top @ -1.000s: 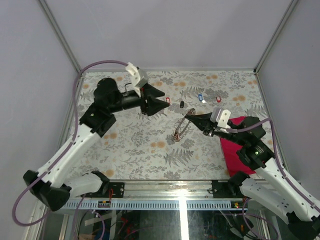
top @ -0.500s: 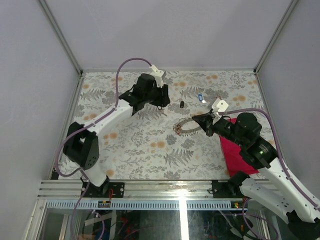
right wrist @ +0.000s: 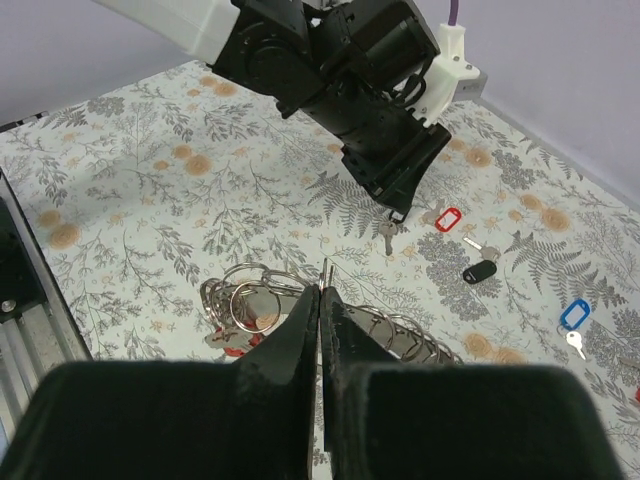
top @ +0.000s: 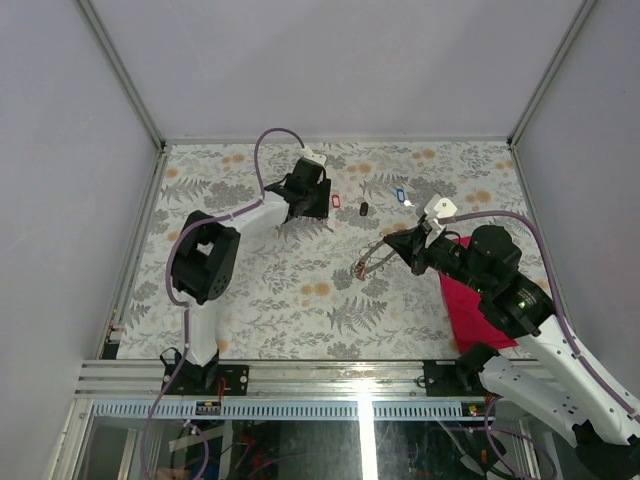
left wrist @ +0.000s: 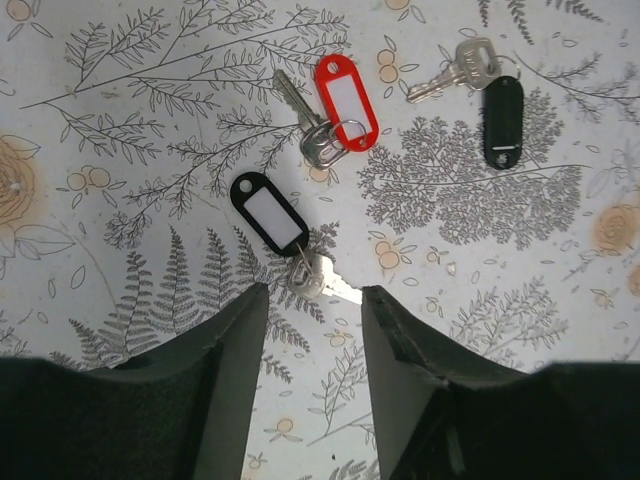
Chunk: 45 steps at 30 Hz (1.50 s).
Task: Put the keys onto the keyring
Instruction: Pick up the key from the center of the board.
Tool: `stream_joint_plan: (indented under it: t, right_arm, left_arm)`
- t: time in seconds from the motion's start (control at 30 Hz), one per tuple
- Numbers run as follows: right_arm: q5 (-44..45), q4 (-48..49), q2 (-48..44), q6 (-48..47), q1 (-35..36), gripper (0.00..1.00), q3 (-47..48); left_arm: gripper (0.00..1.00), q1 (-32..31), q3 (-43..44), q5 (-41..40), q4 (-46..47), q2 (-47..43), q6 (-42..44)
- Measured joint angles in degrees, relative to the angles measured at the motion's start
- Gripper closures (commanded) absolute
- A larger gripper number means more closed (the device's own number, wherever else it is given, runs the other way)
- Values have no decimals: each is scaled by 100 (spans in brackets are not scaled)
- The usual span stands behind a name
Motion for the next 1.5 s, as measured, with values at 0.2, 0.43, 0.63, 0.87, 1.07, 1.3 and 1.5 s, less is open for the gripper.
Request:
stream_joint_plan:
  t: [0.2, 0.43, 0.63, 0.87, 1.07, 1.3, 1.5]
  right_arm:
    - [-2, 2, 0, 79, 0, 99, -17]
    - [-2, 2, 0, 142, 0, 99, -52]
    - [-9, -2, 2, 173, 0, 99, -96]
    - [-122, 0, 9, 192, 0, 99, -96]
    - [-232, 0, 9, 212, 0, 98, -96]
    - [-313, 0, 9, 227, 0, 98, -96]
    - [-354, 0, 11, 229, 0, 98, -96]
  left_arm:
    - [63, 4, 192, -44, 13, 363, -79]
    - [64, 4, 304, -103, 9, 564, -118]
    - [67, 4, 304, -173, 9, 697, -122]
    - [70, 4, 304, -181, 11, 817, -131]
    - [73, 4, 326, -181, 11, 903, -133]
    - [81, 4, 393, -179, 15, 925, -140]
    - [86, 4, 393, -175, 13, 929, -138]
